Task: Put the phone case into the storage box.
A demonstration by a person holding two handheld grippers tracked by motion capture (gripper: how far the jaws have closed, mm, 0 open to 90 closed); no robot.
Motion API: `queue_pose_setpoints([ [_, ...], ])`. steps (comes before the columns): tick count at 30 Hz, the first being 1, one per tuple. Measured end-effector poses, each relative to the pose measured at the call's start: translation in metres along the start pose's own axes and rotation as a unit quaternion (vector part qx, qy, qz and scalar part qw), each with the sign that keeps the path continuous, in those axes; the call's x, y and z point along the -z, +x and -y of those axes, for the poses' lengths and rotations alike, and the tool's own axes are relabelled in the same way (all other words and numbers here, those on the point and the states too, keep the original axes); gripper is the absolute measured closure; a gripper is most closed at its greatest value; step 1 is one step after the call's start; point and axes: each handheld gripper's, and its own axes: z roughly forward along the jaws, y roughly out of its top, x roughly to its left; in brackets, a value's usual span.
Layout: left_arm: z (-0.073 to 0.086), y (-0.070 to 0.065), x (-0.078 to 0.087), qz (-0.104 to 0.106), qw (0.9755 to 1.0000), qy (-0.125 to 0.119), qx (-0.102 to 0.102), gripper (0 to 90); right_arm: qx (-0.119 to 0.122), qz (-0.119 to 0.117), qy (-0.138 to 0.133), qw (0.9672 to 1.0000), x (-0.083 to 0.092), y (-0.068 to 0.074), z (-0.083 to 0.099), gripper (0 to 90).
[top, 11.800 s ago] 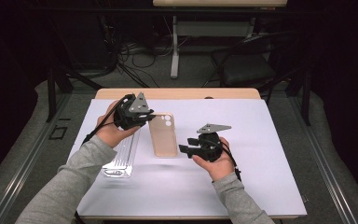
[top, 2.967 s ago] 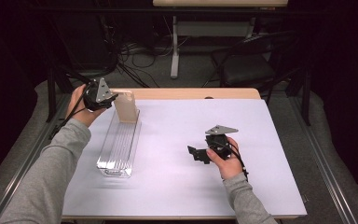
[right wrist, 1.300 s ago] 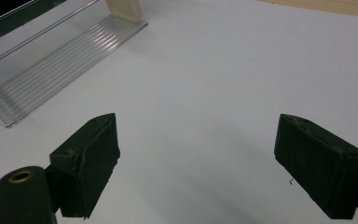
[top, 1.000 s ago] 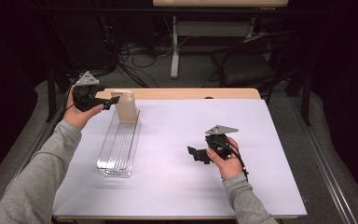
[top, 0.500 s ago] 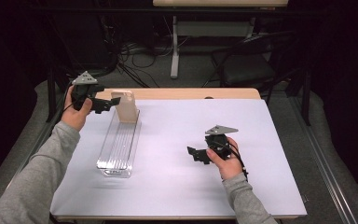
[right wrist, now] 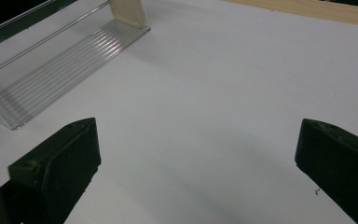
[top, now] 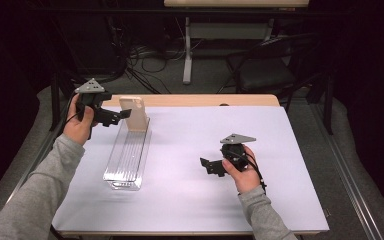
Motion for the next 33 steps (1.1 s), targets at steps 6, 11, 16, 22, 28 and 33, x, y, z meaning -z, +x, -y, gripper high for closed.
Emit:
queue_pose_setpoints([
  [6, 0.004, -0.016, 0.002, 0.015, 0.9999, -0.002, -0.009, 0.5, 0.004, 0.001, 0.003, 1.0, 0.004, 0.002, -0.002, 0.0],
  [11, 0.007, -0.029, 0.005, 0.028, 0.9995, 0.0, -0.013, 0.5, 0.007, 0.002, -0.001, 1.0, 0.007, 0.003, -0.004, 0.0],
  [16, 0.011, -0.042, 0.008, 0.037, 0.9991, 0.007, -0.017, 0.5, 0.017, 0.004, 0.003, 0.9998, 0.009, 0.005, -0.005, 0.0],
  [22, 0.015, -0.058, 0.014, 0.046, 0.9987, 0.004, -0.024, 0.6, 0.022, 0.003, 0.002, 0.9998, 0.013, 0.008, -0.007, 0.0],
  [28, 0.019, -0.07, 0.019, 0.054, 0.9983, -0.016, -0.016, 0.6, 0.028, 0.004, -0.005, 0.9996, 0.021, 0.011, -0.008, 0.0],
  [33, 0.025, -0.074, 0.021, 0.054, 0.9984, -0.014, -0.013, 0.6, 0.039, 0.007, -0.008, 0.9992, 0.03, 0.014, -0.006, 0.0],
])
